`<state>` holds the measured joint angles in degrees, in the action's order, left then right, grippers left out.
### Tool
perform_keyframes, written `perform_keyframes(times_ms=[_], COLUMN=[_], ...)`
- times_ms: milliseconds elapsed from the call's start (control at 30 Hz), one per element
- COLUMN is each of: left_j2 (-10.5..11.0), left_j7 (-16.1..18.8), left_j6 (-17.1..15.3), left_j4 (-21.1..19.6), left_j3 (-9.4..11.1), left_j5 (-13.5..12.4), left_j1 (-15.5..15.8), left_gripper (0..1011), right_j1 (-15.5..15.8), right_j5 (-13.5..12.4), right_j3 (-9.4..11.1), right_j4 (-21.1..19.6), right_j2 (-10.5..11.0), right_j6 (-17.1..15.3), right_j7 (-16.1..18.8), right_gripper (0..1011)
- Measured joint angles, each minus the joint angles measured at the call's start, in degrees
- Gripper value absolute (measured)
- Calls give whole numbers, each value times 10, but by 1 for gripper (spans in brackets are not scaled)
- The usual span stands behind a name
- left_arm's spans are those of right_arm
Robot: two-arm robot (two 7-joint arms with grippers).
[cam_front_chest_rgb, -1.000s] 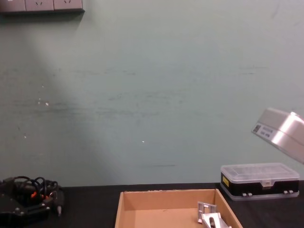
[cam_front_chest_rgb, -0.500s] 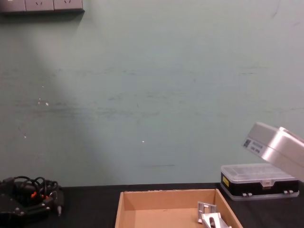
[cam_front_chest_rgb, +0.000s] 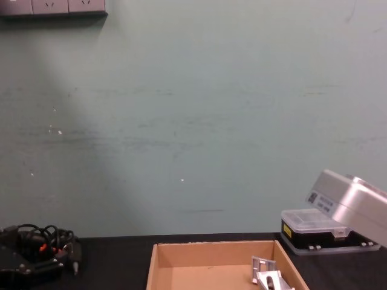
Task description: Use one hand to pick up the angle iron from the table and place it into the box.
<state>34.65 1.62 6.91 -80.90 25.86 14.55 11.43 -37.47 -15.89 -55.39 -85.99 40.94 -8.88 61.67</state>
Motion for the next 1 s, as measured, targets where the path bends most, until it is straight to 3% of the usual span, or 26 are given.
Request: perform_keyframes(times_ms=[200,333,867,1000], left_j2=[0,0,0,0], left_j7=[0,0,0,0], left_j6=[0,0,0,0], left_j4=[0,0,0,0], left_j3=[0,0,0,0], left_j5=[0,0,0,0], left_j1=[0,0,0,0], left_gripper=[1000,1000,1000,1000], right_j1=[0,1,5,6], right_j5=[6,8,10,9], right_j3=[-1,0,5,6], right_j4=[2,2,7,8], right_j2=[-2,-4,-11,-13], right_j6=[-4,-6,-5,-4], right_j7=[-13,-20,-29,-29], right_gripper=[1002,946,474,473])
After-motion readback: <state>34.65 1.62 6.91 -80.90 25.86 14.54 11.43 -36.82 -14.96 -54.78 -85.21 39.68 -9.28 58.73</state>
